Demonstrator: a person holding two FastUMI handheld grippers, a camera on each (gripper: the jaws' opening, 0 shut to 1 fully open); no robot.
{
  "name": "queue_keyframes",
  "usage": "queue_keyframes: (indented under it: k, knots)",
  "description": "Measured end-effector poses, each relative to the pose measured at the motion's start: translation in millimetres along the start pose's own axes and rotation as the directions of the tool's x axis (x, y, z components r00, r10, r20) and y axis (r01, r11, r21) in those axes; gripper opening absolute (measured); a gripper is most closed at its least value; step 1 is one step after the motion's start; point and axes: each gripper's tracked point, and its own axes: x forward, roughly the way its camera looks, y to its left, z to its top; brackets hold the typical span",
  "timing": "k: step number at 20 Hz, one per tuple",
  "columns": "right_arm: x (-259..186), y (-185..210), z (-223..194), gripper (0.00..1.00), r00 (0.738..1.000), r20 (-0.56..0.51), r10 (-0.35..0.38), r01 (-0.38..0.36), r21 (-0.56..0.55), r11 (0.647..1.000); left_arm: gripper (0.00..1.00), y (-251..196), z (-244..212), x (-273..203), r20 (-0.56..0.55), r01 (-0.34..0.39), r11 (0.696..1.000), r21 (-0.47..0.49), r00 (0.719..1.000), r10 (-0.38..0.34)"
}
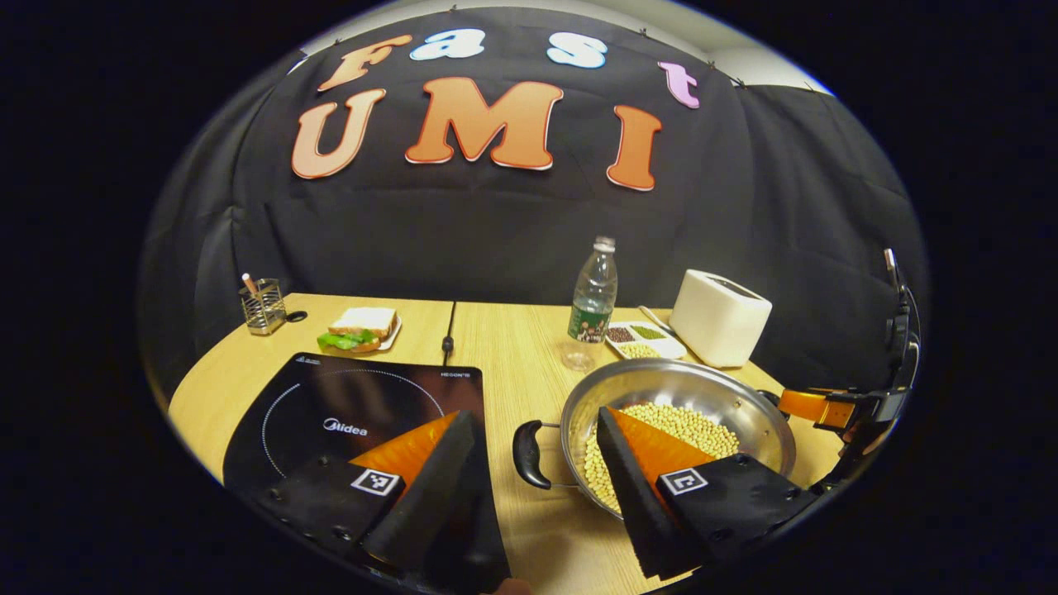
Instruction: First push the handle of the pot to place it horizontally, then grasp the pot with both hands and set it on the induction cooktop.
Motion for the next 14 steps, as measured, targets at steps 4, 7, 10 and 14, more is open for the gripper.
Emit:
queue_keyframes:
  k: [4,7,10,14]
  knots:
    - [13.8,4.2,-6.3,0.94,1.000,-0.029,0.003,-0.004,-0.023,1.000,0.99,-9.0,-14.5,17.2,-0.043,0.017,1.000,0.004,0.999,-0.017]
    - [26.7,8.3,-14.8,0.94,0.998,-0.063,0.002,-0.004,-0.038,0.999,0.99,-12.1,-25.5,29.0,-0.081,0.019,1.000,-0.003,0.997,-0.019]
    - [37.6,6.5,-24.8,0.94,0.994,-0.110,-0.005,0.001,-0.030,1.000,0.99,-14.6,-34.5,36.4,-0.114,0.014,1.000,-0.001,0.993,-0.014]
    - [40.3,16.9,-32.2,0.73,0.986,-0.156,0.051,-0.051,0.003,0.999,0.99,-17.3,-43.7,44.3,-0.147,0.004,1.000,0.003,0.989,-0.004]
